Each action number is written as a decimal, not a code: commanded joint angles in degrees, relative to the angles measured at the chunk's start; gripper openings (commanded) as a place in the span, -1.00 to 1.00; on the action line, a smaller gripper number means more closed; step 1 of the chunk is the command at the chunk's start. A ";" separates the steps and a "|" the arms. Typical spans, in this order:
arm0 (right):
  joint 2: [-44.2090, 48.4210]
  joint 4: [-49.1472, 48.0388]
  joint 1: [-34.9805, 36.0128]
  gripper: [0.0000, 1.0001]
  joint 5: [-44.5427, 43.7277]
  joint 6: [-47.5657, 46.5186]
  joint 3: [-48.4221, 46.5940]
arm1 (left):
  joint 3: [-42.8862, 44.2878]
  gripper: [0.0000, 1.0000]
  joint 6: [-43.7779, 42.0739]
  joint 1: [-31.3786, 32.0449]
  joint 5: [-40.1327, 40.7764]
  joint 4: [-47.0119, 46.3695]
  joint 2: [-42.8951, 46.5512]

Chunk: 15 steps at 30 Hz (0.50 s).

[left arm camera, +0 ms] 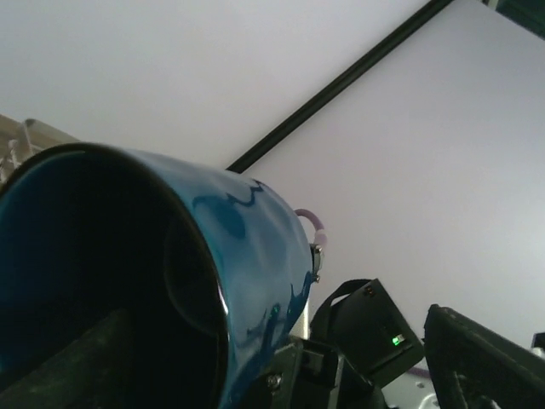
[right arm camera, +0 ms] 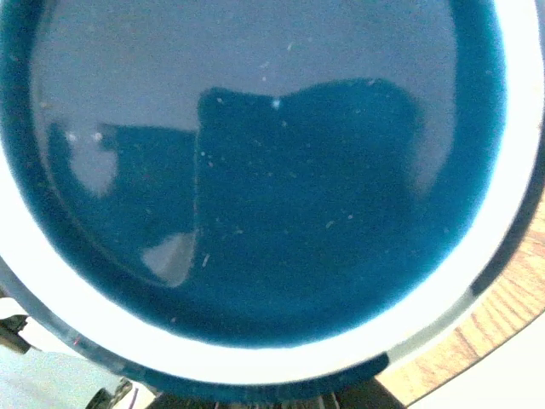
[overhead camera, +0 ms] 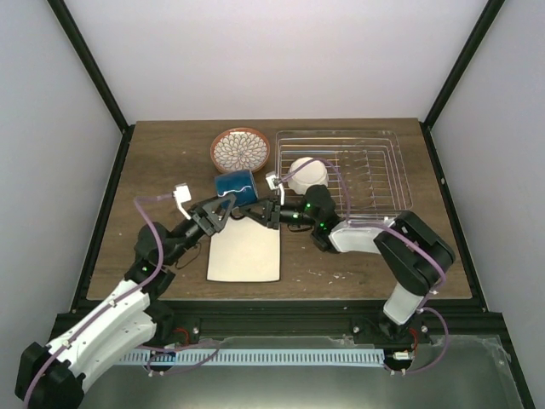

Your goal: Load the mixed dishes into the dish rack

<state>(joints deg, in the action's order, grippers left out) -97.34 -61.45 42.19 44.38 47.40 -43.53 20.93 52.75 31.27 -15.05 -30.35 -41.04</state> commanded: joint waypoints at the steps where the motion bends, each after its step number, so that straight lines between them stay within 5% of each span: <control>1: 5.63 5.06 -1.99 -0.99 -4.56 -4.49 -1.92 | 0.03 0.99 -3.90 0.28 5.48 8.15 3.65; 5: 11.05 14.71 -5.80 -0.99 -6.31 -8.47 -0.88 | 2.37 1.00 -8.93 0.27 12.43 20.29 7.54; 15: 19.24 58.68 -13.08 -0.99 -16.51 -29.30 -13.35 | 13.16 1.00 -17.82 0.20 21.58 37.43 4.19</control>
<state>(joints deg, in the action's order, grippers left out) -81.21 -20.62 31.42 33.91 29.41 -48.77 29.93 39.94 31.44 2.17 -0.75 -35.16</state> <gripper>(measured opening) 0.136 0.997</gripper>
